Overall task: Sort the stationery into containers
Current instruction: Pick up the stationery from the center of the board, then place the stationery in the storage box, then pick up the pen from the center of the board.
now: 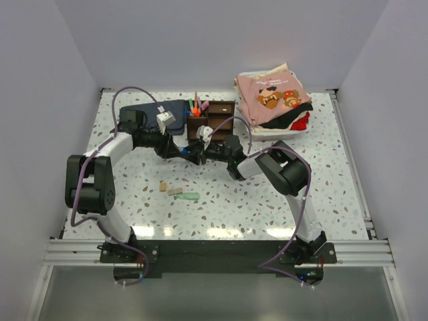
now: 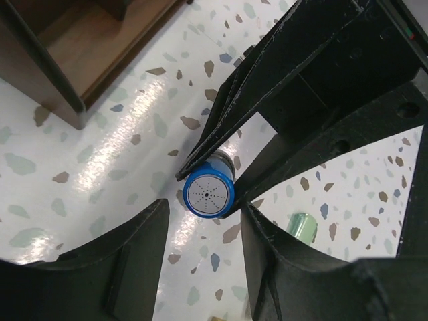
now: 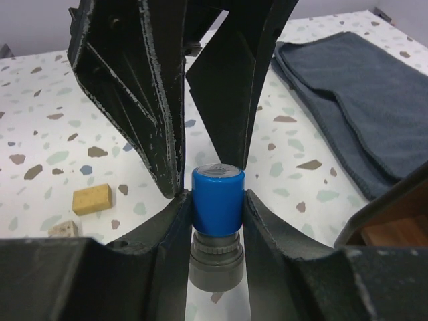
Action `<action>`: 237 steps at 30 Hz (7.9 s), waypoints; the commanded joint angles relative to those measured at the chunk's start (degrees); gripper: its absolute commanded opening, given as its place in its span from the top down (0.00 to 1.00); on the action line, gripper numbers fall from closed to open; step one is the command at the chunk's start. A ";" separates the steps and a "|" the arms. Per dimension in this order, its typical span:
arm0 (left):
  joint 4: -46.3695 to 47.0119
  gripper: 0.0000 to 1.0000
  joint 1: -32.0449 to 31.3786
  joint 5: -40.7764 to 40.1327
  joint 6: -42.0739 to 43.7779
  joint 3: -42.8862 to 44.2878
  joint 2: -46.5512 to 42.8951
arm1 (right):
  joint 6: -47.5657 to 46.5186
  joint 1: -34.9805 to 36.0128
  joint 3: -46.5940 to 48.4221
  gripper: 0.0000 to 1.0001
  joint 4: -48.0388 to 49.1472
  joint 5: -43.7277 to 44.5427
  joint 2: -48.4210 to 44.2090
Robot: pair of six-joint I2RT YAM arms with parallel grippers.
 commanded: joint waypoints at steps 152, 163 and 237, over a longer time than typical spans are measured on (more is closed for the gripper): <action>-22.48 0.35 -28.11 -34.13 21.47 59.93 9.60 | -33.87 -16.26 -2.24 0.37 -86.73 8.61 -35.40; -15.62 0.33 -18.11 -36.62 -0.04 7.82 -27.32 | -39.76 -8.98 -9.62 0.42 -84.02 1.74 -45.06; 3.98 0.24 7.93 -41.63 -16.24 -3.19 -41.58 | -4.91 15.30 -6.90 1.00 -69.59 33.81 -35.65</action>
